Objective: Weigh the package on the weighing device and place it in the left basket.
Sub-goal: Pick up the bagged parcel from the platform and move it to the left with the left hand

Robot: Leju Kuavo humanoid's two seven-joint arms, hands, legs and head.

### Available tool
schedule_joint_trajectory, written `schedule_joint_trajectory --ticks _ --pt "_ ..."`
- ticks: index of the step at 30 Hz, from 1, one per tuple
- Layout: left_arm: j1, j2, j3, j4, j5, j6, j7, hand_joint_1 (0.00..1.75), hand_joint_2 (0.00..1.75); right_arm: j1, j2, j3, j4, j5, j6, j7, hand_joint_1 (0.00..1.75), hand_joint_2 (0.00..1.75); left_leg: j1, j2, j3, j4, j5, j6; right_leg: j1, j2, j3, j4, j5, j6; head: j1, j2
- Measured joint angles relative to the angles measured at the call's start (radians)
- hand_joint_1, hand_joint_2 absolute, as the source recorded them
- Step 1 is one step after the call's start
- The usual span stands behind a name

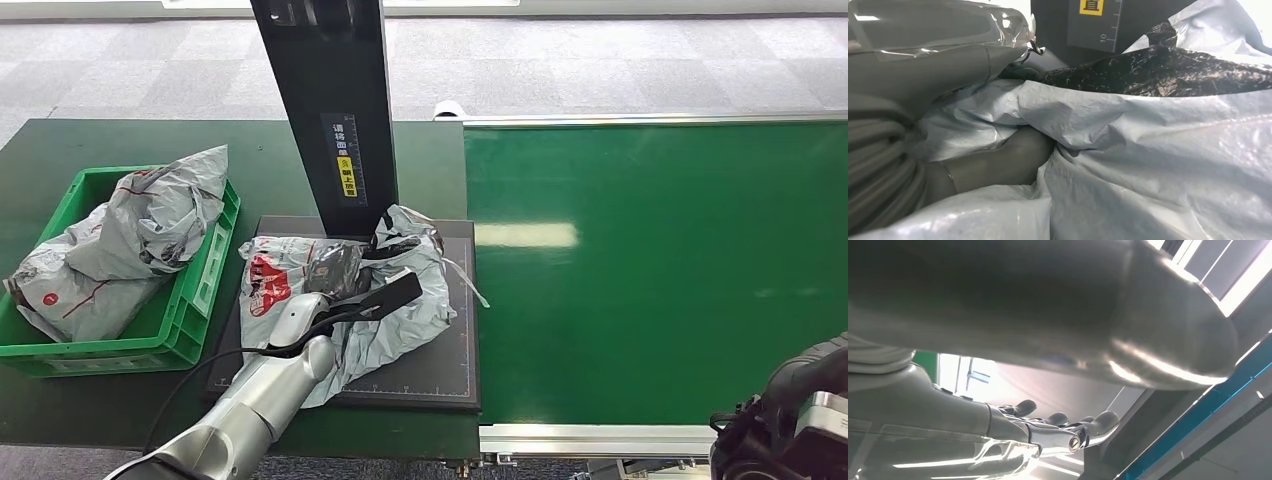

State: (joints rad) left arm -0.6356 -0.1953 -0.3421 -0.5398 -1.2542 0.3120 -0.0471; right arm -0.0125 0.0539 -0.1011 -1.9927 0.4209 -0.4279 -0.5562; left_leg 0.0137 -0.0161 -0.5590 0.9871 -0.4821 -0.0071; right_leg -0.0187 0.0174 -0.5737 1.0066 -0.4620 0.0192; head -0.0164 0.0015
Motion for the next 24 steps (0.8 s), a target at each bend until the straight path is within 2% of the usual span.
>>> schedule_joint_trajectory --ticks 2,4,7,10,14,16,18,24 --pt "0.004 0.000 0.005 -0.004 0.013 0.011 -0.026 1.75 1.75 -0.001 0.000 0.000 0.001 -0.002 0.003 0.000 0.00 0.00 0.000 0.000 0.000 0.000 0.000 0.000 0.000 0.000 0.000 0.000 0.000 0.000 0.000 0.000" --pt "0.014 0.000 0.015 -0.018 0.063 0.028 -0.091 1.75 1.75 -0.001 0.000 0.000 0.003 -0.007 0.006 0.000 0.00 0.00 0.000 0.000 0.000 0.000 0.000 0.000 0.000 0.000 0.000 0.000 0.000 0.000 0.000 0.000" --pt "0.053 0.001 0.051 -0.099 0.270 0.071 -0.295 1.75 1.75 -0.001 0.000 0.000 0.004 -0.021 0.008 0.002 0.00 0.00 0.000 0.000 -0.001 0.000 0.000 0.000 0.000 0.000 -0.001 0.000 0.000 0.000 0.000 0.000" --pt "0.127 0.013 0.102 -0.320 0.544 0.164 -0.471 1.75 1.75 0.007 0.000 -0.003 0.005 -0.036 0.001 0.001 0.00 0.00 0.000 0.002 -0.001 0.000 0.000 0.000 0.000 0.002 -0.002 0.000 0.000 0.000 0.000 0.000" --pt "0.226 0.046 0.166 -0.732 0.811 0.340 -0.605 1.75 1.75 0.034 0.002 -0.010 0.009 -0.065 -0.031 -0.011 0.00 0.00 0.002 0.003 -0.004 0.000 -0.001 -0.001 0.002 0.002 -0.005 0.000 -0.001 0.000 0.000 0.000" --pt "0.264 0.062 0.190 -0.911 0.874 0.378 -0.641 1.75 1.75 0.049 0.002 -0.014 0.012 -0.085 -0.045 -0.020 0.00 0.00 0.002 0.001 -0.004 0.000 -0.001 -0.001 0.002 0.001 -0.005 0.000 -0.002 -0.001 0.000 0.000" --pt "0.290 0.074 0.206 -1.031 0.913 0.384 -0.648 1.75 1.75 0.058 0.002 -0.018 0.013 -0.094 -0.049 -0.024 0.00 0.00 0.002 0.000 -0.005 0.000 -0.001 -0.001 0.002 0.001 -0.005 0.000 -0.002 -0.001 0.000 0.000" --pt "0.305 0.097 0.244 -1.168 1.016 0.386 -0.649 1.75 1.75 0.066 0.002 -0.040 0.014 -0.103 -0.044 -0.015 0.00 0.00 0.002 0.000 -0.004 0.000 0.000 -0.001 0.002 0.000 -0.004 0.000 -0.001 -0.001 0.000 0.000"
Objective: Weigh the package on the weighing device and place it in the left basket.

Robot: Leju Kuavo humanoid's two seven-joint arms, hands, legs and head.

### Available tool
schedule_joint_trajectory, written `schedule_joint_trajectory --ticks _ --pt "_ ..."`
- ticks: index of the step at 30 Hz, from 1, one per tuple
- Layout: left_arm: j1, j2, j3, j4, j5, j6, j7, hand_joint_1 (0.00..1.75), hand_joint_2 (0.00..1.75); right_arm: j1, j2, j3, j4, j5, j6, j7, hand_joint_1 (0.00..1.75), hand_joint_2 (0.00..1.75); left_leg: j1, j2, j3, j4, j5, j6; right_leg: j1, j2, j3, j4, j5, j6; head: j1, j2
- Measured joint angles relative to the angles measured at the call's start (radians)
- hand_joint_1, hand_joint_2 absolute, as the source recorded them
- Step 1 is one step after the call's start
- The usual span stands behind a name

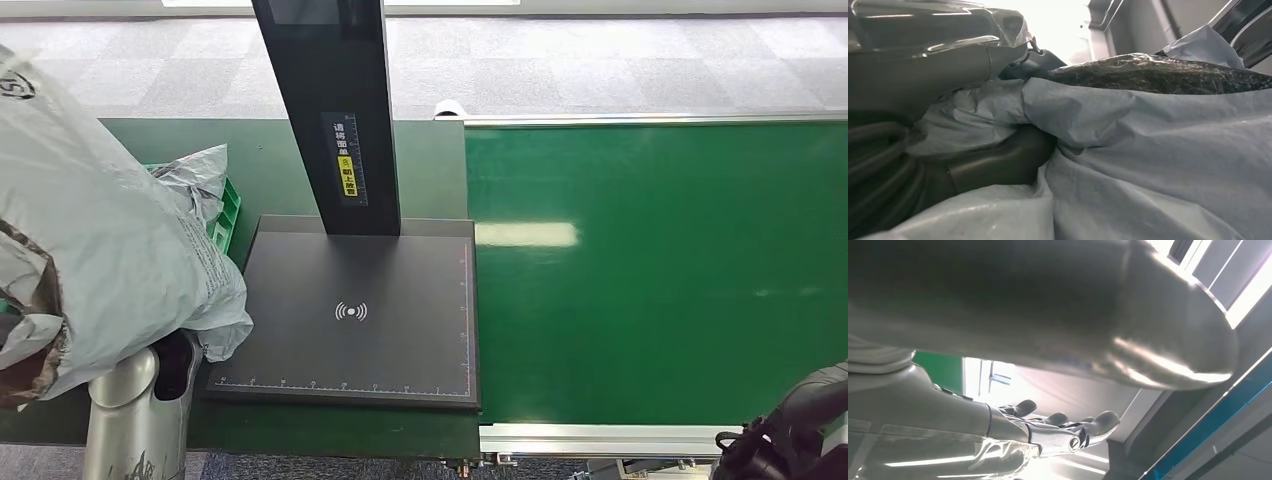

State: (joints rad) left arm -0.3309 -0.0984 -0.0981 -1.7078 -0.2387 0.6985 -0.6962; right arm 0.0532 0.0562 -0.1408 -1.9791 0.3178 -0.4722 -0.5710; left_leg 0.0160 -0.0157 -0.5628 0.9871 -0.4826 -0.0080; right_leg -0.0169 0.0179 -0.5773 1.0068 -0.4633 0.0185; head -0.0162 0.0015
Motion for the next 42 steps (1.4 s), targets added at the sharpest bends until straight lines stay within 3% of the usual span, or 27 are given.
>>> schedule_joint_trajectory --ticks 4,10,12,16,18,22,31,33,36,38,42 --pt "-0.019 0.002 0.053 -0.003 -0.061 0.000 0.000 1.75 1.75 -0.001 0.002 -0.009 0.000 0.001 0.014 0.004 0.00 0.00 0.000 0.000 0.001 0.000 0.000 0.000 0.000 0.000 0.000 0.000 0.000 0.000 0.000 0.000" --pt "-0.170 0.028 0.215 0.191 -0.232 0.000 0.012 1.75 1.75 -0.003 0.005 -0.015 0.000 -0.007 0.016 0.011 0.00 0.00 0.001 0.000 0.002 0.000 0.001 -0.001 0.001 0.000 0.000 0.000 0.001 -0.001 0.000 0.000" --pt "-0.249 0.048 0.274 0.317 -0.392 0.000 0.063 1.75 1.75 -0.002 0.005 -0.020 0.000 -0.016 0.014 0.012 0.00 0.00 0.001 -0.001 0.001 0.000 0.002 -0.001 0.001 -0.001 0.001 0.000 0.001 -0.001 0.000 0.000" --pt "-0.434 0.126 0.403 0.666 -0.755 -0.001 0.252 1.75 1.75 0.008 0.005 -0.034 0.000 -0.036 0.005 0.010 0.00 0.00 0.001 0.002 0.002 0.000 0.003 -0.002 0.001 0.001 0.001 0.001 0.003 -0.003 0.000 0.000" --pt "-0.491 0.165 0.447 0.820 -0.829 0.000 0.320 1.75 1.75 0.014 0.004 -0.039 0.000 -0.041 0.008 0.010 0.00 0.00 0.001 0.005 0.003 0.000 0.003 -0.002 0.001 0.004 0.000 0.001 0.003 -0.004 0.000 0.000" --pt "-0.540 0.228 0.502 1.035 -0.857 0.000 0.380 1.75 1.75 0.015 -0.004 -0.041 0.005 -0.043 0.020 0.015 0.00 0.00 0.001 0.005 0.002 0.000 0.003 -0.002 0.001 0.005 -0.001 0.001 0.003 -0.004 0.000 0.000" --pt "-0.569 0.298 0.517 1.227 -0.914 -0.004 0.485 1.75 1.75 0.004 -0.020 -0.041 0.022 -0.044 0.032 0.033 0.00 0.00 0.001 0.004 0.000 0.000 0.002 -0.002 0.001 0.004 -0.002 0.001 0.003 -0.004 0.000 0.000" --pt "-0.574 0.309 0.503 1.247 -0.969 -0.027 0.566 1.75 1.75 0.003 -0.024 -0.038 0.026 -0.044 0.032 0.037 0.00 0.00 0.001 0.004 0.000 0.000 0.003 -0.002 0.001 0.004 -0.002 0.001 0.003 -0.004 0.000 0.000" --pt "-0.586 0.330 0.452 1.281 -1.101 -0.127 0.775 1.75 1.75 -0.001 -0.030 -0.030 0.032 -0.041 0.033 0.048 0.00 0.00 0.001 0.004 0.000 0.000 0.003 -0.002 0.001 0.004 -0.002 0.001 0.003 -0.004 0.000 0.000" --pt "-0.589 0.342 0.413 1.299 -1.158 -0.175 0.872 1.75 1.75 -0.003 -0.032 -0.024 0.036 -0.036 0.035 0.054 0.00 0.00 0.001 0.004 0.001 0.000 0.003 -0.002 0.001 0.004 -0.002 0.002 0.003 -0.004 0.000 0.000" --pt "-0.591 0.360 0.371 1.319 -1.177 -0.184 0.923 1.75 1.75 -0.005 -0.032 -0.018 0.040 -0.023 0.039 0.065 0.00 0.00 0.001 0.004 0.000 0.000 0.003 -0.002 0.001 0.004 -0.002 0.002 0.003 -0.004 0.000 0.000"
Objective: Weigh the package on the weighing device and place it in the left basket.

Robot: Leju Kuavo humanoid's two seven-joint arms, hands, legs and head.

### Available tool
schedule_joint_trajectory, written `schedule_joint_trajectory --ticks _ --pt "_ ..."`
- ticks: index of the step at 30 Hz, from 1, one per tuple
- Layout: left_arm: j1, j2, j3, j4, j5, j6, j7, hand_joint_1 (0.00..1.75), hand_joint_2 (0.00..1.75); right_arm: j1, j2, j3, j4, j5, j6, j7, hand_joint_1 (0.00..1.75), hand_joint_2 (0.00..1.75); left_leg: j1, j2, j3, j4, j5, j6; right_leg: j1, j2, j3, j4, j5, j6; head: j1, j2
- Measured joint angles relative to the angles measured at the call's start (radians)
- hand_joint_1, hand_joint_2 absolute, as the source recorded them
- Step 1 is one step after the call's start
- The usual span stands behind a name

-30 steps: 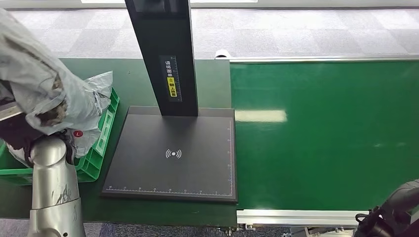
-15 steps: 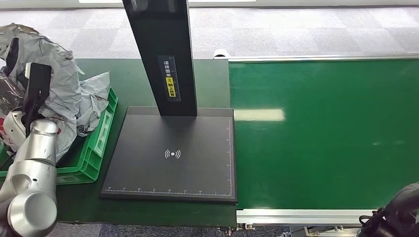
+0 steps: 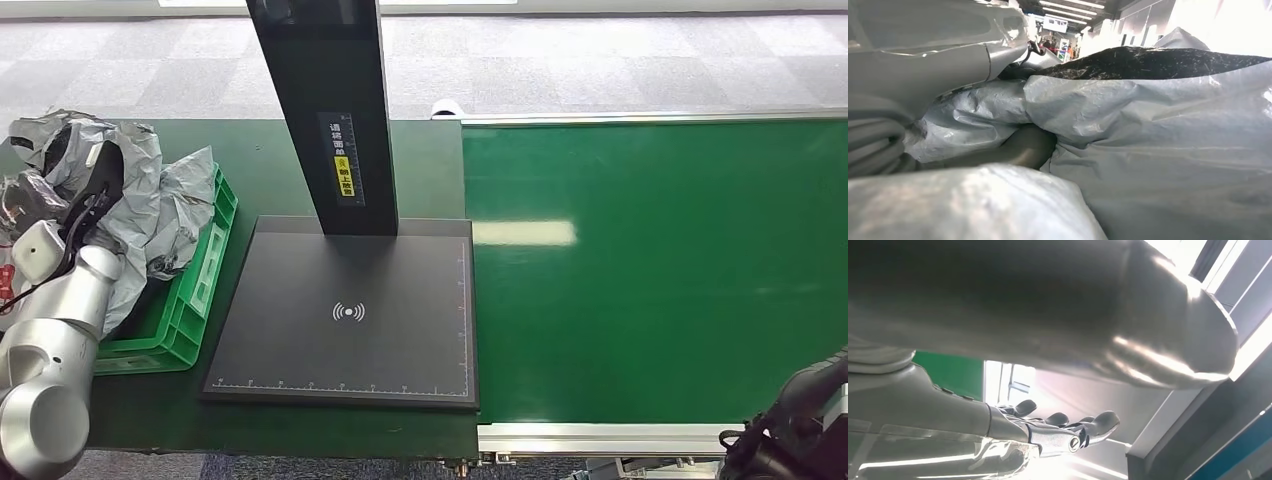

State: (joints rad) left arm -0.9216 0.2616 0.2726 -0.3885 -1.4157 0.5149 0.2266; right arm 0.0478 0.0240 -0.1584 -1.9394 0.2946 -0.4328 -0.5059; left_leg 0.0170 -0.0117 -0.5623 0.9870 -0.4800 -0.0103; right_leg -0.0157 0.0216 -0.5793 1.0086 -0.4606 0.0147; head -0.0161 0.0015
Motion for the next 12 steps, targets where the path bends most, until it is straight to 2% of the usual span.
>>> schedule_joint_trajectory --ticks 5,7,8,11,12 --pt "0.000 0.012 -0.018 0.014 0.000 0.000 0.004 1.75 1.75 -0.002 0.000 0.002 0.002 0.001 0.002 0.002 0.00 0.00 0.000 0.000 0.000 0.000 0.000 0.000 0.000 0.000 0.000 0.000 0.000 0.000 0.000 0.000" --pt "0.000 0.014 -0.023 0.018 0.000 0.000 0.004 1.66 1.75 -0.002 0.000 0.003 0.003 0.001 0.002 0.002 0.00 0.00 0.000 0.000 0.000 0.000 0.000 0.000 0.000 0.000 0.000 0.000 0.000 0.000 0.000 0.000" --pt "0.000 0.015 -0.024 0.020 0.000 0.000 0.004 1.44 1.75 -0.002 0.000 0.003 0.003 0.001 0.002 0.002 0.00 0.00 0.000 0.000 0.000 0.000 0.000 0.000 0.000 0.000 0.000 0.000 0.000 0.000 0.000 0.000" --pt "0.000 0.016 -0.024 0.023 0.029 0.027 -0.021 0.31 1.75 -0.002 0.000 0.003 0.003 0.006 0.002 0.003 0.00 0.00 0.000 0.000 0.000 0.000 0.000 0.000 0.000 0.000 0.000 0.000 0.000 0.000 0.000 0.000" --pt "0.000 0.016 -0.023 0.024 0.038 0.036 -0.029 0.12 1.75 -0.002 0.000 0.003 0.003 0.008 0.002 0.004 0.00 0.00 0.000 0.000 0.000 0.000 0.000 0.000 0.000 0.000 0.000 0.000 0.000 0.000 0.000 0.000"
